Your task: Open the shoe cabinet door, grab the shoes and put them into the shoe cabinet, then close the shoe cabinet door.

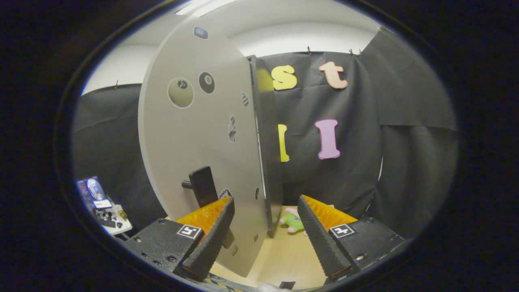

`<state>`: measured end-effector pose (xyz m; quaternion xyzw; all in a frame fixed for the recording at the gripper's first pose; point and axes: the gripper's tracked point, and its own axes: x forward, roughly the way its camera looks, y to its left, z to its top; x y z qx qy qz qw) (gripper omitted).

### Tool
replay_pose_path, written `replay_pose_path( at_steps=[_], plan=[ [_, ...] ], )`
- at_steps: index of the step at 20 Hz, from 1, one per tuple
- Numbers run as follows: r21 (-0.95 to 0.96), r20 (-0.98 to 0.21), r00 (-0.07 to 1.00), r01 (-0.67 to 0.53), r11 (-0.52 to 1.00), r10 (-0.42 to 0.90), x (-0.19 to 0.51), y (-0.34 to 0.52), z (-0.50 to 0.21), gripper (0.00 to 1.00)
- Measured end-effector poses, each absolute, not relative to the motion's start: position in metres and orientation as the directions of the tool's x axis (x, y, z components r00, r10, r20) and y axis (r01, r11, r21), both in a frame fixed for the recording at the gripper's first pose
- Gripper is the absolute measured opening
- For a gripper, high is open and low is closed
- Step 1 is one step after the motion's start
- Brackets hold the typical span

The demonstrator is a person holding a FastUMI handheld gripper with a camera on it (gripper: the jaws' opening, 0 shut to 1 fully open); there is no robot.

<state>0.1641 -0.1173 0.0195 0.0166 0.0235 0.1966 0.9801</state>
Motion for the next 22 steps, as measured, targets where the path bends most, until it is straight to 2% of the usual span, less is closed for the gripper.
replay_pose_path(
  at_steps=[4,10,17,22],
  plan=[
    [0.040,-0.028,0.925,-0.377,0.925,0.379,0.164,-0.105,0.021,0.97],
    [0.091,-0.032,0.951,-0.304,0.948,0.308,0.148,-0.063,0.018,0.96],
    [0.077,-0.033,0.963,-0.265,0.961,0.268,0.148,0.025,0.019,0.96],
    [0.034,-0.046,0.951,-0.304,0.952,0.305,0.167,0.100,0.019,0.96]
  ],
)
